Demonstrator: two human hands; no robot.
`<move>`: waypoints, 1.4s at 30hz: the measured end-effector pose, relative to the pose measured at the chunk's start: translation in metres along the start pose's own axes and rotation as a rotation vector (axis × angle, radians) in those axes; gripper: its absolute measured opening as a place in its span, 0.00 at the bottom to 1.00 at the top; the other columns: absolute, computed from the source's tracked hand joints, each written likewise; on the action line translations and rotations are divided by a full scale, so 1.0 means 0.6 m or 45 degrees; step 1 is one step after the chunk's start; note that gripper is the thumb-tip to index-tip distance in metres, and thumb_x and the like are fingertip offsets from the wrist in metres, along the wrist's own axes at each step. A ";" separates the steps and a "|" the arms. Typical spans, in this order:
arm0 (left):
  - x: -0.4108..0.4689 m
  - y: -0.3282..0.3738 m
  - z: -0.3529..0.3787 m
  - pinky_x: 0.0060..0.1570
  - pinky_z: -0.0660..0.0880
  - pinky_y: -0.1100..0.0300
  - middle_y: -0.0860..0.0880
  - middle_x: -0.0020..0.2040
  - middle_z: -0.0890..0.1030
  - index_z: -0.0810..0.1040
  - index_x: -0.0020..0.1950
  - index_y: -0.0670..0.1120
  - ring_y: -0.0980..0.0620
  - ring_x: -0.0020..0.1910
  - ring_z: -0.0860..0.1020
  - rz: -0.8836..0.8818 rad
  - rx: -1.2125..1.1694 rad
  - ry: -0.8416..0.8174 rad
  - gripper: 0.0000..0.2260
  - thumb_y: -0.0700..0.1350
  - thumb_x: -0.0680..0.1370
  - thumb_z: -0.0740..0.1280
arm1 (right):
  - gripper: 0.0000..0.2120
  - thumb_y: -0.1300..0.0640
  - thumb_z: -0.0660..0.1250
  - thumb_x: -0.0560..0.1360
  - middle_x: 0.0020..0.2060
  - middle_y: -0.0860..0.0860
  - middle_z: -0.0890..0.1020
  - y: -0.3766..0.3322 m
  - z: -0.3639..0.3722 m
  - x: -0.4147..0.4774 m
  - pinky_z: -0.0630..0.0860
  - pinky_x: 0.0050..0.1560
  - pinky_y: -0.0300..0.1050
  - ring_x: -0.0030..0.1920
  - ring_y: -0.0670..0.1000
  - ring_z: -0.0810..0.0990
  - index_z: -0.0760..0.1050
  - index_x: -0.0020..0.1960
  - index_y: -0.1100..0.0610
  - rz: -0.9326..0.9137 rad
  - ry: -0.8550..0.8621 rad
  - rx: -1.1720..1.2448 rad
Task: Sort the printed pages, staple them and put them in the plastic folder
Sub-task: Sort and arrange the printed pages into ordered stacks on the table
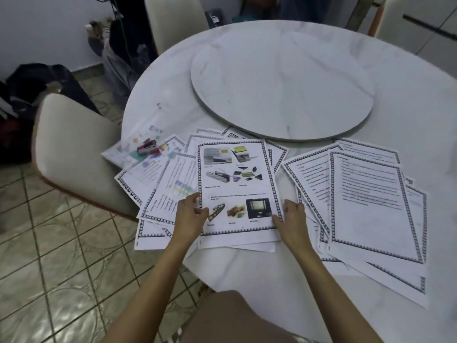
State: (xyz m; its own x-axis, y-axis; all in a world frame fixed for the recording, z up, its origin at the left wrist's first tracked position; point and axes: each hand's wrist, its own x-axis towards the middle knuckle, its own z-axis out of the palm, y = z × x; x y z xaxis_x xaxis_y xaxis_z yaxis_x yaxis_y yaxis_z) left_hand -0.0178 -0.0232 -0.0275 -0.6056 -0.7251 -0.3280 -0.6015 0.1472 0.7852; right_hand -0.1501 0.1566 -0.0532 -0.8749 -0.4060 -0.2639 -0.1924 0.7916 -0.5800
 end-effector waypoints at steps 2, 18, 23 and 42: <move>0.001 0.000 -0.001 0.47 0.69 0.61 0.38 0.64 0.73 0.66 0.70 0.39 0.47 0.49 0.76 -0.032 0.040 0.027 0.22 0.37 0.76 0.63 | 0.26 0.61 0.65 0.75 0.62 0.62 0.66 -0.003 0.000 0.000 0.67 0.61 0.47 0.61 0.59 0.69 0.61 0.69 0.64 0.012 -0.014 0.055; -0.041 -0.009 0.022 0.49 0.74 0.54 0.47 0.50 0.79 0.75 0.56 0.43 0.46 0.50 0.78 -0.165 -0.210 0.002 0.10 0.45 0.79 0.60 | 0.09 0.60 0.54 0.80 0.36 0.52 0.75 0.016 -0.023 -0.012 0.65 0.35 0.35 0.36 0.50 0.71 0.70 0.45 0.62 -0.156 -0.129 0.379; -0.082 -0.033 0.042 0.55 0.73 0.54 0.45 0.55 0.78 0.73 0.62 0.42 0.45 0.53 0.77 -0.282 -0.376 -0.004 0.13 0.44 0.81 0.57 | 0.07 0.58 0.55 0.80 0.40 0.44 0.78 0.015 -0.021 -0.022 0.69 0.38 0.30 0.40 0.38 0.75 0.72 0.48 0.53 -0.237 -0.257 0.467; -0.064 -0.119 -0.143 0.44 0.73 0.54 0.48 0.44 0.79 0.73 0.53 0.44 0.45 0.45 0.78 -0.165 -0.394 0.394 0.07 0.43 0.81 0.56 | 0.08 0.63 0.64 0.75 0.46 0.51 0.76 -0.030 0.031 -0.009 0.73 0.50 0.42 0.46 0.49 0.77 0.78 0.54 0.57 -0.172 0.032 0.335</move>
State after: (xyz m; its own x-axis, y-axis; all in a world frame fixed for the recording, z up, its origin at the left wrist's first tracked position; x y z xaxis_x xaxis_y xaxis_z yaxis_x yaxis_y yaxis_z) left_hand 0.0932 -0.0635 -0.0255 -0.3235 -0.8980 -0.2982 -0.4495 -0.1315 0.8836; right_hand -0.1334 0.1362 -0.0556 -0.8605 -0.4856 -0.1539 -0.1886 0.5844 -0.7892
